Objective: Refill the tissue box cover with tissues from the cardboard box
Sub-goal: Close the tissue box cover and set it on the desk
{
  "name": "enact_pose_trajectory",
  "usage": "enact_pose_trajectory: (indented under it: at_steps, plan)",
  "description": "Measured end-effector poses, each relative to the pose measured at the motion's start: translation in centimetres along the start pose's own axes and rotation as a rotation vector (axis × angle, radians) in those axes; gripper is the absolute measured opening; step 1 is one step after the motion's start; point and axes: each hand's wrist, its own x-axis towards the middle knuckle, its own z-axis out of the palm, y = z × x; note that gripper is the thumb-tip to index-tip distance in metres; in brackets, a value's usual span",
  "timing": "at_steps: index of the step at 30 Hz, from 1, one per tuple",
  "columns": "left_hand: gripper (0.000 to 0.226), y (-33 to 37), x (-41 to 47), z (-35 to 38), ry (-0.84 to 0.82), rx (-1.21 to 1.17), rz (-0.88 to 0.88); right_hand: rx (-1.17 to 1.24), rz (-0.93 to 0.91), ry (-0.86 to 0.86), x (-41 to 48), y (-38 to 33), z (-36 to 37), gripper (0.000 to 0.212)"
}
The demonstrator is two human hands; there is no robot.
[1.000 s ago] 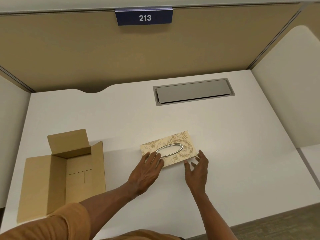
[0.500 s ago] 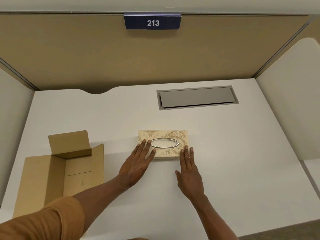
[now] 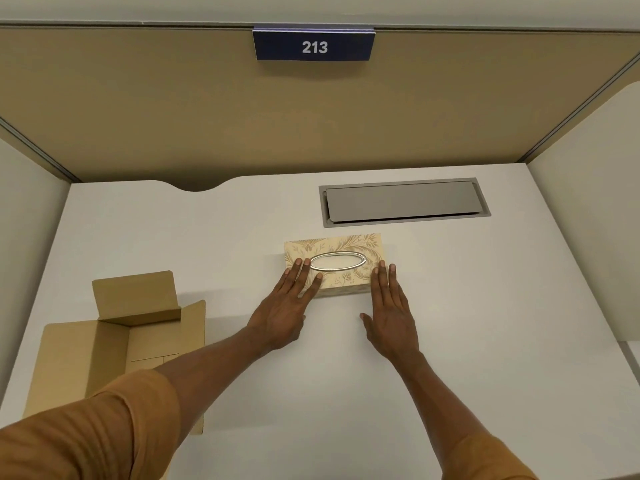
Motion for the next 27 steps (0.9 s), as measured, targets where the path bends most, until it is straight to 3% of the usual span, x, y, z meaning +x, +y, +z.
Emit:
enact_pose_trajectory:
  at_steps: [10, 27]
  plan:
    - [0.120, -2.1, 4.3, -0.6, 0.003, 0.060, 0.036, -0.033, 0.002, -0.004, 3.9, 0.2, -1.4, 0.106]
    - [0.136, -3.3, 6.0, 0.1, 0.024, 0.178, 0.048, -0.047, -0.021, 0.002, 6.0, 0.6, -1.8, 0.104]
